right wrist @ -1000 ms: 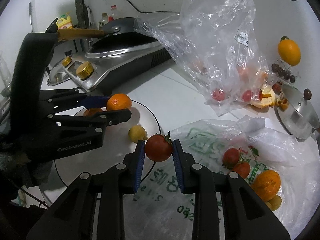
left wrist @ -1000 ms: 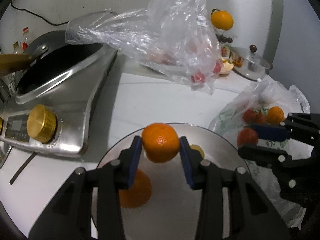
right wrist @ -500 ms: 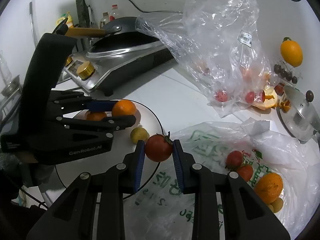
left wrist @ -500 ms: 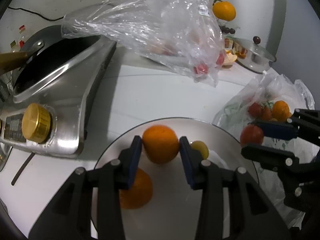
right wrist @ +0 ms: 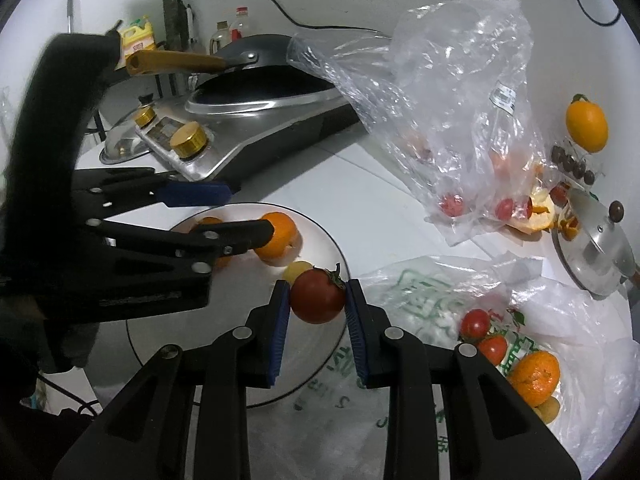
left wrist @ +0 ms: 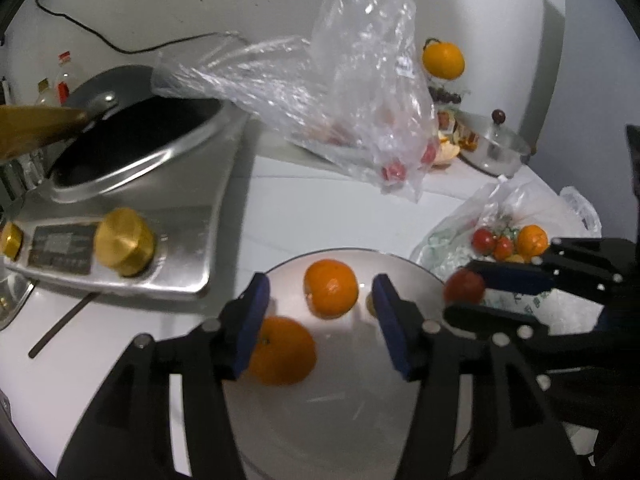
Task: Organize fruits
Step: 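Lower the mandarin onto the plate and open the left tool while right tool lowers tomato, then set the red tomato on the plate and open the right tool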
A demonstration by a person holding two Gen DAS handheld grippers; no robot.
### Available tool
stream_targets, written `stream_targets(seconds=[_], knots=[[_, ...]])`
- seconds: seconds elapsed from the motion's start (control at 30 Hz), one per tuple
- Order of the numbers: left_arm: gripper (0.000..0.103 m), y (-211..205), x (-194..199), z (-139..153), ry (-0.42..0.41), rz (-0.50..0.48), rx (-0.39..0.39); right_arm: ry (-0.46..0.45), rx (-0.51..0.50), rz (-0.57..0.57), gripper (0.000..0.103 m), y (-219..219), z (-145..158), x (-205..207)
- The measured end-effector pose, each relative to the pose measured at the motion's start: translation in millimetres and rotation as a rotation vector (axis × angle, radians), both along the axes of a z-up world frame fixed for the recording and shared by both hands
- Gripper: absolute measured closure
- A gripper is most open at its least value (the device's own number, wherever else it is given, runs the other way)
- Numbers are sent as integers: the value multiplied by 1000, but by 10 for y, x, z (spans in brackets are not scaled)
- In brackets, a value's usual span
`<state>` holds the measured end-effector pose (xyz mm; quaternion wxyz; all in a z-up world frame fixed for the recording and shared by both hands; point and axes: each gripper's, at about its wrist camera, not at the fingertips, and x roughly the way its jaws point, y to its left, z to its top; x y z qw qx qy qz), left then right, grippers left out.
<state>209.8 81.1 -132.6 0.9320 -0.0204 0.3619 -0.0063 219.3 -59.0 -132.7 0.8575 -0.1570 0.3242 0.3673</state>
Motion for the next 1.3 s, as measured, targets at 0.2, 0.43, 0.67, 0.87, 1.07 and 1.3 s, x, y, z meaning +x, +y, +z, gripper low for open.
stream_targets(seconds=[0.2,0.43,0.67,0.87,1.07,1.3], knots=[[48,212,-269,-4,-15,47,-18,5,-28,34,73,210,-41,-87],[48,438,-433,-86,-10,77,-32,18,-49,48,73,436,-108,-117],[48,567,-502,-144,-18,99,-19,39,-78,45,73,607,-194,-76],[48,683,-521,-193,-18,119,-29,60,-96,43,73,712,-269,-33],[48,722,-532,-220,-18,128,-17,68,-110,46,73,792,-320,-16],[48,723,-551,-231,-16,127,-26,74,-120,35,73,813,-348,3]])
